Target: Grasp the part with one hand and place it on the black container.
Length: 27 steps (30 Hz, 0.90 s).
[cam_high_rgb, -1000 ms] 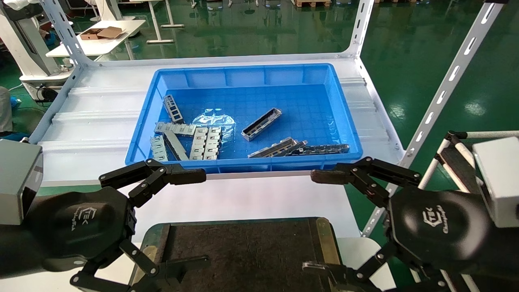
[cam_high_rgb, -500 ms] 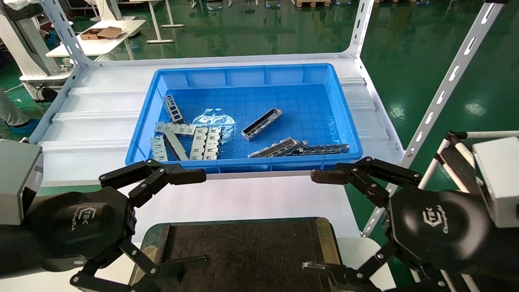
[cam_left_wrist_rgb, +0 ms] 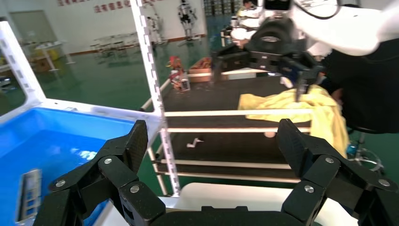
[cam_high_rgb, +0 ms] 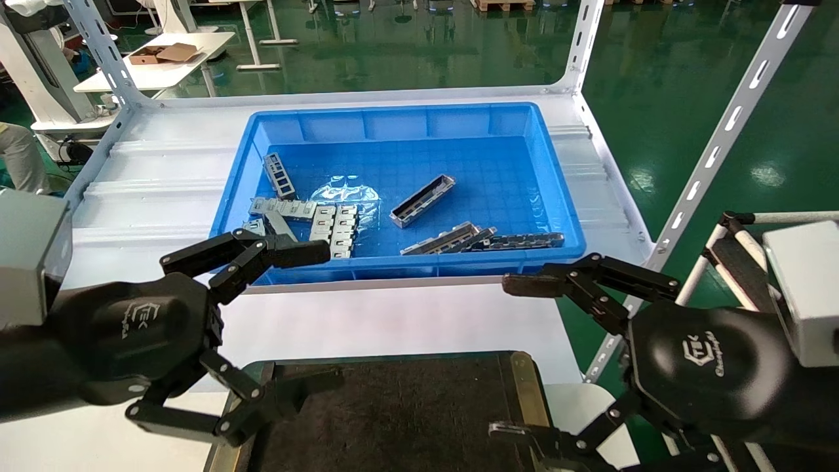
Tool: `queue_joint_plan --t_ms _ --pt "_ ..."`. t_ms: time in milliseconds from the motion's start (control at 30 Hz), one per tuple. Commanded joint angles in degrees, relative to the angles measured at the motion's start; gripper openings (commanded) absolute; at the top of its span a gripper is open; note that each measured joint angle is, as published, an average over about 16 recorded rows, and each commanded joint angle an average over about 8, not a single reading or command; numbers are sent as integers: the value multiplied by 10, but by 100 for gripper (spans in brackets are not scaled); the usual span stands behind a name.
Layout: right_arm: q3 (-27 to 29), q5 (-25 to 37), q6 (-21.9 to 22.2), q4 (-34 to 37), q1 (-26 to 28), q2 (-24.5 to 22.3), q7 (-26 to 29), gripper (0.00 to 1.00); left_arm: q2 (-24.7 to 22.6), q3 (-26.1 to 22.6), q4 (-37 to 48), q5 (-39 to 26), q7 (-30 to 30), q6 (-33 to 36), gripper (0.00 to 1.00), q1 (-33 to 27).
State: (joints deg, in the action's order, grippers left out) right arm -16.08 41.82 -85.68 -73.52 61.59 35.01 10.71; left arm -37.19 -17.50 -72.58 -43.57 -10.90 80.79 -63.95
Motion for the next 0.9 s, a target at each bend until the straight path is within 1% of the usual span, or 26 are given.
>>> queue_joint_plan --t_ms 33,267,467,700,900 --pt "0 0 0 0 0 0 0 100 -2 -1 -1 -6 -1 -9 100 -2" --pt "0 0 0 0 0 0 0 100 -39 -24 10 -68 -3 -66 100 -35" --pt "-1 0 0 0 0 0 0 100 -87 -50 50 -126 0 -105 100 -79" --pt "-1 -1 0 0 0 0 0 100 -160 -83 136 -196 16 -161 100 -131" --pt "-1 -1 0 0 0 0 -1 100 -233 -105 235 -246 37 -223 100 -174"
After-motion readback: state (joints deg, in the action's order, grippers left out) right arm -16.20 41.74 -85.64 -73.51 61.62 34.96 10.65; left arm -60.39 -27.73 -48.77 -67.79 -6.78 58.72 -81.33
